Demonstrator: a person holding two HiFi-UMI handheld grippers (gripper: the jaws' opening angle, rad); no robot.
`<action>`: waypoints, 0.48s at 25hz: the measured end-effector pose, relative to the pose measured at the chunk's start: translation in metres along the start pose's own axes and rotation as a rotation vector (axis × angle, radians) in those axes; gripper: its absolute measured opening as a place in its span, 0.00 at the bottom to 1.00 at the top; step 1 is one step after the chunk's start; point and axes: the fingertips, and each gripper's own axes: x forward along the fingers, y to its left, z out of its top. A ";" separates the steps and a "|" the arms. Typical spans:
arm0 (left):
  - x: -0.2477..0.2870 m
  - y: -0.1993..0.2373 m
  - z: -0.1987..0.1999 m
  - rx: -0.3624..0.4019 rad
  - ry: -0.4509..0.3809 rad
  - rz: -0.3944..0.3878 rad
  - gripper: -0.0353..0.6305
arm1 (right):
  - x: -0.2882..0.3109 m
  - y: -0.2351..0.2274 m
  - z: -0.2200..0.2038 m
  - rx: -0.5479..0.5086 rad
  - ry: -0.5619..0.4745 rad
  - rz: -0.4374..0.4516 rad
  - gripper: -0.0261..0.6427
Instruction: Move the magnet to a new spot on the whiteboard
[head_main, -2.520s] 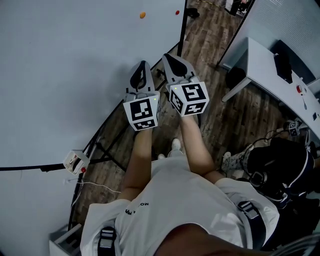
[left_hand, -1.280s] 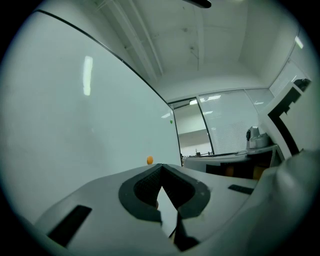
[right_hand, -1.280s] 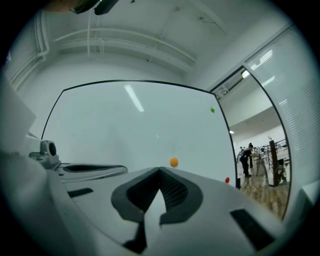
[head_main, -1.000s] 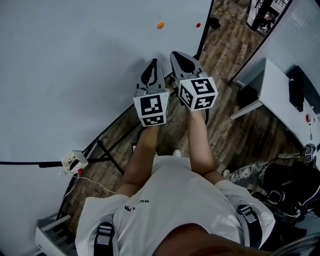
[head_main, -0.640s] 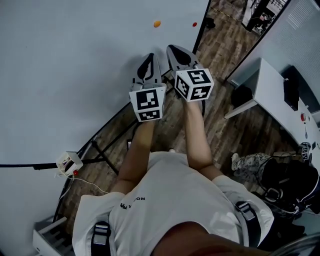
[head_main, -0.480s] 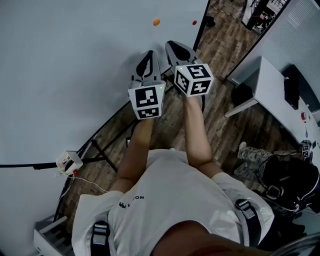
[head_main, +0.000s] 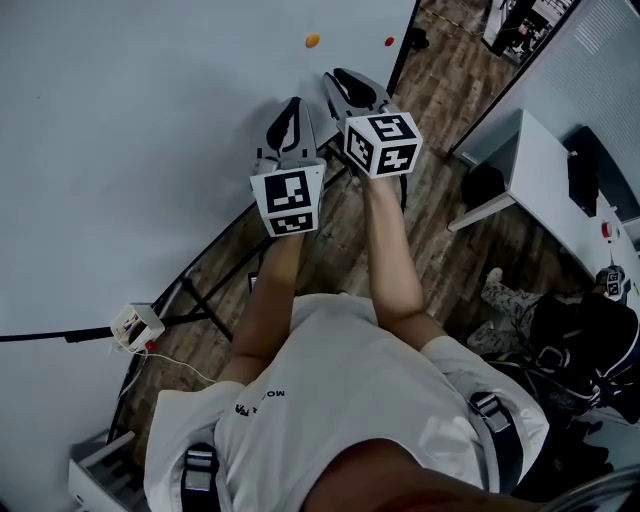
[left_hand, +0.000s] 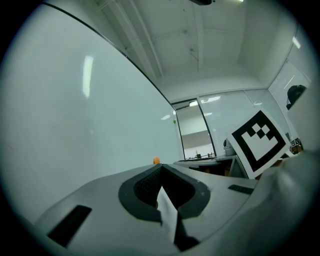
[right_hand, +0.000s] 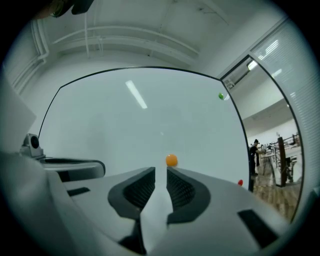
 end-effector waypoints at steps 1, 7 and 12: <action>0.001 0.000 0.000 0.001 -0.001 -0.001 0.06 | 0.001 -0.001 0.001 0.001 -0.002 0.002 0.14; 0.000 0.003 0.000 -0.001 -0.009 -0.006 0.06 | 0.007 -0.001 0.003 0.000 -0.005 0.008 0.19; 0.003 0.004 0.002 0.003 -0.011 -0.003 0.06 | 0.017 -0.005 0.002 -0.002 0.014 0.036 0.24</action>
